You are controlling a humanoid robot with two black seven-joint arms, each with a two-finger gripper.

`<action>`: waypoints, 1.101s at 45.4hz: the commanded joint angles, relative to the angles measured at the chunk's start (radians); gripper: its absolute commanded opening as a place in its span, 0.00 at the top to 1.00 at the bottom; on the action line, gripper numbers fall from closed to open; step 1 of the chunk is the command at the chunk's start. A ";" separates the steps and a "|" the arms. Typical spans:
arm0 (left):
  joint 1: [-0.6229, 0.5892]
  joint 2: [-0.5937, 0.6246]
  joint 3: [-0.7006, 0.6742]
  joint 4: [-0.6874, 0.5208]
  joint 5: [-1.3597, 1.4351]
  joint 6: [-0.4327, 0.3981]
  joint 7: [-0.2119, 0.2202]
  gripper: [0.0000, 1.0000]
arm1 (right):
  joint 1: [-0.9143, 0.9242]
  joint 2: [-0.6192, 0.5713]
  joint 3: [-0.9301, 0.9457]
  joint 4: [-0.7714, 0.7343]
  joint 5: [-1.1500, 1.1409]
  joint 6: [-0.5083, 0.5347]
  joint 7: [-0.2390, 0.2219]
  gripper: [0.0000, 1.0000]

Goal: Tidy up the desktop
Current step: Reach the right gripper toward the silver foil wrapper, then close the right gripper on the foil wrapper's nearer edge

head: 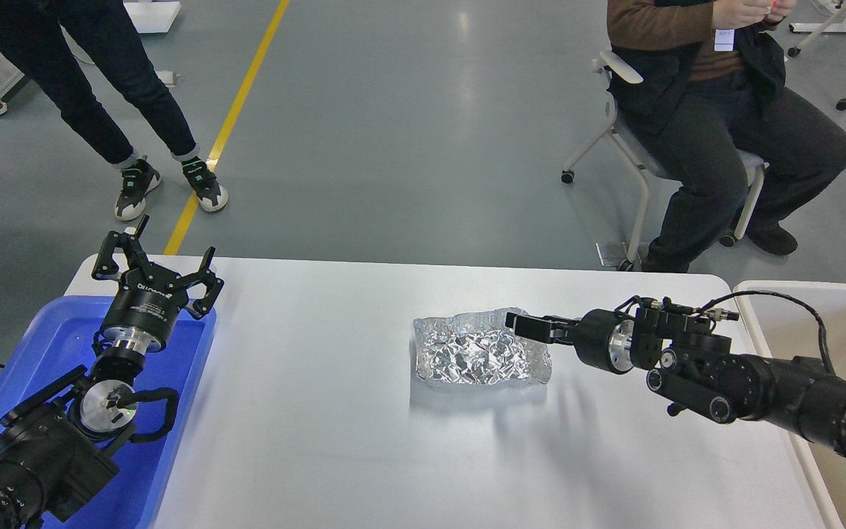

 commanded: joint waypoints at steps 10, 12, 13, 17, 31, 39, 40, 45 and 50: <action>-0.001 0.000 -0.001 0.000 0.000 0.000 0.000 0.00 | -0.053 0.206 -0.071 -0.340 0.007 -0.054 0.082 0.00; -0.001 0.000 0.000 0.000 0.000 0.000 0.000 0.00 | -0.058 0.212 -0.083 -0.361 0.009 -0.054 0.090 0.00; -0.001 0.000 0.000 0.000 0.000 0.000 0.000 0.00 | -0.061 0.212 -0.086 -0.367 0.010 -0.055 0.093 0.00; -0.001 0.000 0.000 0.000 0.000 0.000 0.000 0.00 | -0.065 0.212 -0.088 -0.377 0.012 -0.057 0.097 0.00; -0.001 0.000 0.000 0.000 0.000 0.000 0.000 0.00 | -0.110 0.231 -0.101 -0.433 0.012 -0.080 0.097 0.00; -0.001 0.000 0.000 0.000 0.000 0.000 0.000 0.00 | -0.130 0.257 -0.155 -0.496 0.013 -0.101 0.096 0.01; -0.001 0.000 0.000 0.000 0.000 0.000 0.000 0.00 | -0.131 0.257 -0.155 -0.501 0.013 -0.103 0.096 0.02; -0.001 0.000 -0.001 0.000 0.000 0.000 0.000 0.00 | -0.137 0.257 -0.157 -0.504 0.013 -0.116 0.096 0.02; -0.001 0.000 0.000 0.000 0.000 0.000 0.000 0.00 | -0.139 0.257 -0.155 -0.504 0.013 -0.130 0.096 0.06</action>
